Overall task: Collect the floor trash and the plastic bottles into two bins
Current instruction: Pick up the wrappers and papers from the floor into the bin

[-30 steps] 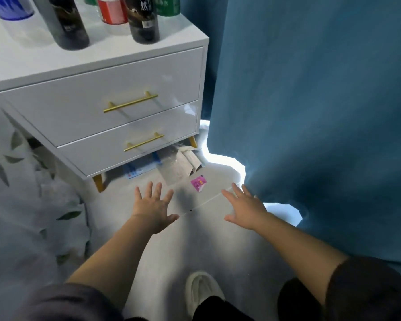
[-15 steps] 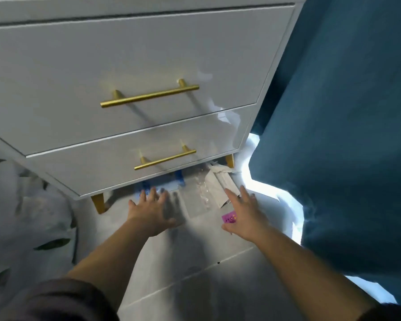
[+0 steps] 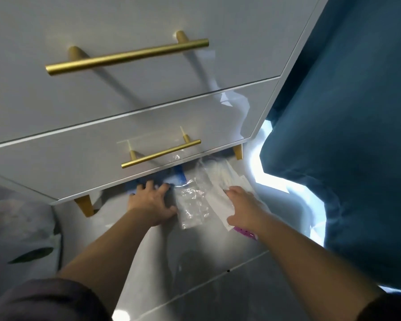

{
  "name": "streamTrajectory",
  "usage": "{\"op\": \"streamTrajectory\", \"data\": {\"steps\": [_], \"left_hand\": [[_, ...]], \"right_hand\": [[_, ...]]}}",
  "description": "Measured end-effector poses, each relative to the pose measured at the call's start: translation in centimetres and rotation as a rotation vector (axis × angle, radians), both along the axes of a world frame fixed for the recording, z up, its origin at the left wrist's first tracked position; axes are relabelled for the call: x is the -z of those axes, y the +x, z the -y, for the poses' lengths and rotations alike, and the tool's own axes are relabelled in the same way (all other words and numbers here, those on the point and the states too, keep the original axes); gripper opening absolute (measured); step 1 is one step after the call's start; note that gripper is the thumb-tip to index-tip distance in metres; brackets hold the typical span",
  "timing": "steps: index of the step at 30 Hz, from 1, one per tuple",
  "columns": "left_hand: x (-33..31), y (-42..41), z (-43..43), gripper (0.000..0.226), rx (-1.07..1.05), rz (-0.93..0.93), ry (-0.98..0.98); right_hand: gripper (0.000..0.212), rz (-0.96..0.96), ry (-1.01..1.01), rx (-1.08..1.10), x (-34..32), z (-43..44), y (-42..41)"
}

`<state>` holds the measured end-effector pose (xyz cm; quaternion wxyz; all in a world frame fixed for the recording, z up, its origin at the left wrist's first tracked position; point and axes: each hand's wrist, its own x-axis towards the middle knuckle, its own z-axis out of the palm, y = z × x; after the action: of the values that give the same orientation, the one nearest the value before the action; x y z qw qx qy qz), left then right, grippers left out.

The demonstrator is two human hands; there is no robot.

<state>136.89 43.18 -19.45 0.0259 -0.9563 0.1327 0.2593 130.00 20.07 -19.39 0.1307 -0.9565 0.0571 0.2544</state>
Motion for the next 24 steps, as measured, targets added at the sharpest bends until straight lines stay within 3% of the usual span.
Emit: {"op": "streamTrajectory", "data": {"steps": [9, 14, 18, 21, 22, 23, 24], "left_hand": [[-0.9, -9.1, -1.8, 0.066, 0.029, -0.114, -0.04], [-2.2, -13.9, -2.8, 0.053, 0.003, -0.289, -0.014], [-3.6, -15.7, -3.1, 0.034, -0.04, -0.328, -0.008], [-3.8, -15.7, -3.6, 0.039, -0.144, -0.199, 0.055], [-3.8, -15.7, -3.9, 0.047, -0.215, -0.171, 0.071], [-3.6, -15.7, -4.2, 0.059, -0.304, -0.163, 0.07], [-3.5, -15.8, -4.5, 0.076, -0.404, -0.172, 0.059]], "right_hand": [[0.077, -0.187, -0.055, -0.171, -1.9, -2.1, -7.2], [0.018, -0.205, 0.092, -0.078, -3.2, -2.5, -10.4], [0.02, -0.132, 0.134, 0.01, -5.3, -2.3, -12.3], [0.018, -0.157, 0.148, 0.115, -5.7, -1.8, -14.0], [0.007, -0.19, 0.134, 0.133, -5.4, -1.7, -14.6], [0.023, -0.226, 0.119, 0.161, -5.0, -1.5, -15.2], [0.055, -0.268, 0.107, 0.181, -4.3, -1.3, -15.7]]}}
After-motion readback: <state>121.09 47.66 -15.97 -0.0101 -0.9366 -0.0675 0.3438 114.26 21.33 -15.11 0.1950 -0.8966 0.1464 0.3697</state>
